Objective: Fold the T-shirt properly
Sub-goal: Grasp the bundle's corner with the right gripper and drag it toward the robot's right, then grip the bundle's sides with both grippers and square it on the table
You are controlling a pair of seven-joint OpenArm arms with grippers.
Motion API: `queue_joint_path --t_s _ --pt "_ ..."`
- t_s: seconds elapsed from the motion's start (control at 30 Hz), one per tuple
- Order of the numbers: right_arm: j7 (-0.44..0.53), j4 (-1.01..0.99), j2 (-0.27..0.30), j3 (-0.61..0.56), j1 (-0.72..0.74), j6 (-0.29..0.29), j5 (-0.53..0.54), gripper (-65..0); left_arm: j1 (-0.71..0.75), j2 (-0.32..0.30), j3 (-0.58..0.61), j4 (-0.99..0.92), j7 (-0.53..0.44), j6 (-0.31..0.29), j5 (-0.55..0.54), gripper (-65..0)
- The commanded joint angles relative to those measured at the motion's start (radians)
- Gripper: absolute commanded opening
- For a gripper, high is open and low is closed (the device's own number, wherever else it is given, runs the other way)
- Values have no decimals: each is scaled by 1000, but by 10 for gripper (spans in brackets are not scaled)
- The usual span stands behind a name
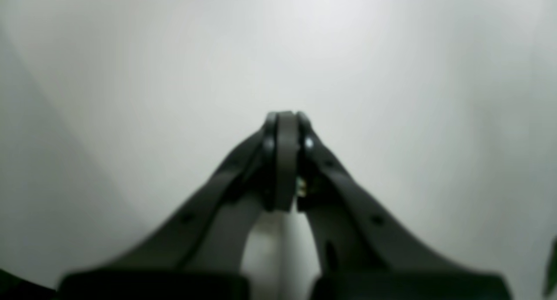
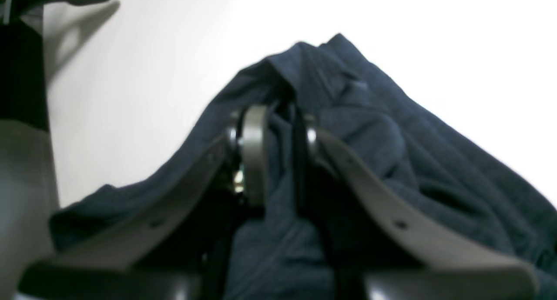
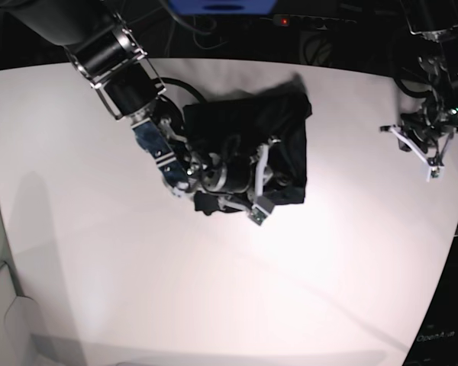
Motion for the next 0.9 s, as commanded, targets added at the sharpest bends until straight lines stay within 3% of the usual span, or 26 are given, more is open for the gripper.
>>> queue_joint_path --t_s 0.0,0.3,0.63,0.77,0.87 --pt "38 -12 -7 3 41 11 14 -518 -13 -18 -3 14 -14 0 -7 -650" --pt "204 -325 -23 -31 193 11 14 -518 -10 -18 1 14 -7 0 -7 -650" --pt "202 -363 -40 -33 316 11 14 -518 -8 -18 -2 16 -1 0 -7 -650" --pt "173 -362 17 -31 353 11 14 -518 6 -17 1 26 0 0 -10 -650" --pt "176 -362 78 -31 364 11 14 -518 22 23 5 66 0 0 -8 -650"
